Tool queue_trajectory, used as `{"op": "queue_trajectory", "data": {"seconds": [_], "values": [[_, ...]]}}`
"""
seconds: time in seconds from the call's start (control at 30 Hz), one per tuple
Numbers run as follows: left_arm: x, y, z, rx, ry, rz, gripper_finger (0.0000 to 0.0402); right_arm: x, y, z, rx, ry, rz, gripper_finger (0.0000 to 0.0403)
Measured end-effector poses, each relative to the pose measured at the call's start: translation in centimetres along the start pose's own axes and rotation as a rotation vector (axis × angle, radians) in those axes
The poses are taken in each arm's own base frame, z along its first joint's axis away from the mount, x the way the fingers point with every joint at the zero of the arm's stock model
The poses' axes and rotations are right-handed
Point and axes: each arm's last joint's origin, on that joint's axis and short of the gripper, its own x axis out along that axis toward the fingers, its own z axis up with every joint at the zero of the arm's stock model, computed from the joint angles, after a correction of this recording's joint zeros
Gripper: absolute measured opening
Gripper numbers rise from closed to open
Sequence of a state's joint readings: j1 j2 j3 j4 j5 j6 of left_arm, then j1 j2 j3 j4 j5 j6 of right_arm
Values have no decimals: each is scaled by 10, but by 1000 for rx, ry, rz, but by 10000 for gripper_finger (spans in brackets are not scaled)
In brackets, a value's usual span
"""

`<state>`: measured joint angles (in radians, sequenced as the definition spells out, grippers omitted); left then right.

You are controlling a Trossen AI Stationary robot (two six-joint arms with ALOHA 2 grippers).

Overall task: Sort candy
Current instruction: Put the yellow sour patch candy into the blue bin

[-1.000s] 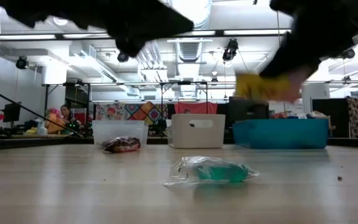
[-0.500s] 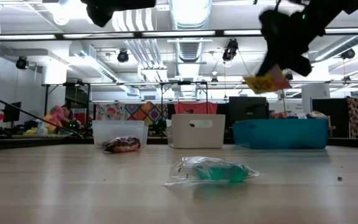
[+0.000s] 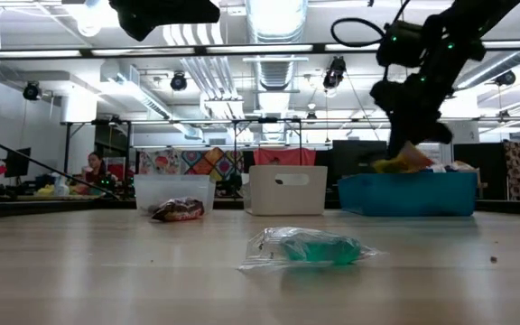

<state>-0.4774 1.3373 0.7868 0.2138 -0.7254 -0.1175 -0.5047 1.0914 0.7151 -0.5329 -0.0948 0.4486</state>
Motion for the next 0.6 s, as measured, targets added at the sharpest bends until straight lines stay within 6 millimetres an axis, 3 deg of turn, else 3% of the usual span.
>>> {"op": "queue_trajectory", "data": {"seconds": [0.13, 0.6], "values": [[0, 0, -1, 2, 2, 1, 0, 11, 0, 14, -10, -48, 109, 8], [0, 0, -1, 3, 3, 2, 0, 32, -39, 33, 62, -86, 9, 9]]}}
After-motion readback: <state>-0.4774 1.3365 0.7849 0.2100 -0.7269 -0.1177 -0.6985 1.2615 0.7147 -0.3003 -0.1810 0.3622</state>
